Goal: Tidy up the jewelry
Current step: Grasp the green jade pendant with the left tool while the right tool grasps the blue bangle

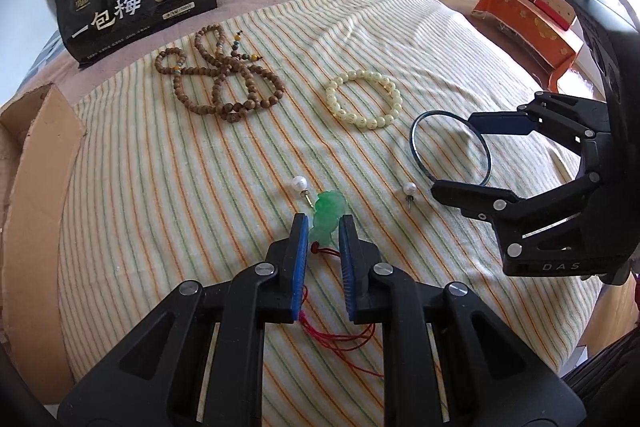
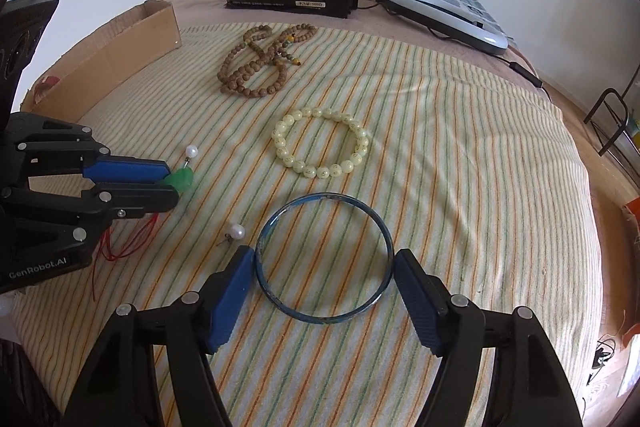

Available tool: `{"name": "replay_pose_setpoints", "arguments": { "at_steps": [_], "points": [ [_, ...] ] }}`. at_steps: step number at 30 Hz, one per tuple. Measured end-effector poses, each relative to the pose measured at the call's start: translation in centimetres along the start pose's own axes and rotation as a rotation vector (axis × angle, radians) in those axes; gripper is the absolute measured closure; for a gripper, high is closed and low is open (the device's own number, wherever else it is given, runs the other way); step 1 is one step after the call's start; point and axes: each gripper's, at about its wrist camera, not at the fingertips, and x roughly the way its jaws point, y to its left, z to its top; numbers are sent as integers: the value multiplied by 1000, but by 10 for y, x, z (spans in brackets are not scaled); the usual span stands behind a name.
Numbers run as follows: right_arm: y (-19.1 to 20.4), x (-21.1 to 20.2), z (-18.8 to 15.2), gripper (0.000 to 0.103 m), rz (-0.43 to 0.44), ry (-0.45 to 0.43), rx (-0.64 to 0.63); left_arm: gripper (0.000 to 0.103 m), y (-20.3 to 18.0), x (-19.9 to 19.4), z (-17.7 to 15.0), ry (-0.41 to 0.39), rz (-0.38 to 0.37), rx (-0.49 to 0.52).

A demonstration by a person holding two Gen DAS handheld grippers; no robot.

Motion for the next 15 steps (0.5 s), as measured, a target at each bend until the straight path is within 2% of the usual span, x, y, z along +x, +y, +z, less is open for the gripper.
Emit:
{"name": "replay_pose_setpoints", "arguments": {
  "at_steps": [15],
  "points": [
    [6, -70, 20, 30, -6, -113, 29, 88, 27, -76, 0, -131, -4, -87]
  ]
}}
